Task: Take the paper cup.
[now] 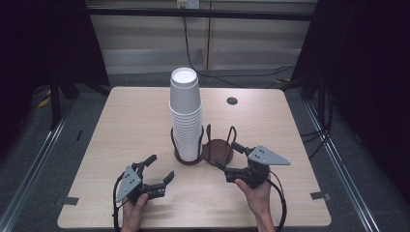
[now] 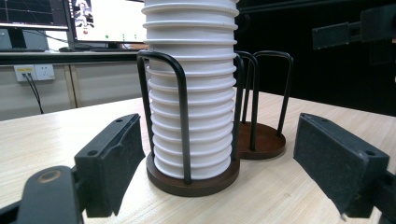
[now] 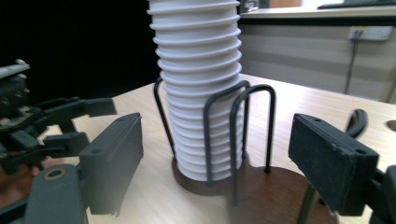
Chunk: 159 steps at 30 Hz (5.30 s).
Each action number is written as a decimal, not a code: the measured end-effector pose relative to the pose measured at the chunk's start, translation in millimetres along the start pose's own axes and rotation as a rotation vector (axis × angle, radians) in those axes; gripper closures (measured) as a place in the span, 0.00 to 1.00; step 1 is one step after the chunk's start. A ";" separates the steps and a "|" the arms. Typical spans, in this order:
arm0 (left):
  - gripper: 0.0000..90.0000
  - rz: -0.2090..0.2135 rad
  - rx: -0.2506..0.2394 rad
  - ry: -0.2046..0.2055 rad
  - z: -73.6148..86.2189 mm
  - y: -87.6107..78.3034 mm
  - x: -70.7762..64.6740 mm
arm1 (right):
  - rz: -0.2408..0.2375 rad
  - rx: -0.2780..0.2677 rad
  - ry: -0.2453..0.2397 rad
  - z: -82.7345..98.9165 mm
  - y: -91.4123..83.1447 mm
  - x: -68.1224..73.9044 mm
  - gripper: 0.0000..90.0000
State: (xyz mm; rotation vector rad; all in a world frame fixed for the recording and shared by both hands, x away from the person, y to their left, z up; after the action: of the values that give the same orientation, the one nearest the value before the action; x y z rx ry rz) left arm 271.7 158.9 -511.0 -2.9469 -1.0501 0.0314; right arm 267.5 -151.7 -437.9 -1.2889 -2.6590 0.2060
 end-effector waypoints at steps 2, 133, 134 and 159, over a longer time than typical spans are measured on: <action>0.17 0.000 0.000 0.000 0.0 0.0 0.0 | -0.011 0.011 0.002 -3.7 1.3 0.2 0.19; 0.18 0.030 -0.003 0.000 -0.3 -2.1 -0.5 | -0.244 0.298 -0.167 -208.5 126.0 13.0 0.19; 0.17 0.030 -0.003 0.000 -0.2 -2.1 -0.5 | -0.238 0.299 -0.169 -208.9 125.9 13.3 0.20; 0.18 0.032 -0.003 0.006 -0.4 -2.2 -0.2 | -0.240 0.216 -0.134 -222.5 117.1 15.4 0.21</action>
State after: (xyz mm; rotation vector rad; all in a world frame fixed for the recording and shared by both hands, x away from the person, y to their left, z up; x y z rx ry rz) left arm 270.1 160.5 -510.6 -2.9643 -1.0029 0.0215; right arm 396.4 -57.2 -243.1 -0.9132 -2.7783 0.5448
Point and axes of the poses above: each handheld gripper's, and its own axes: y roughly forward along the jaws, z roughly out of its underside, x roughly to its left, the point moved 3 cm from there along y, roughly forward along the jaws, and after that the axes turned 4 degrees about z, right-handed, at the moved point
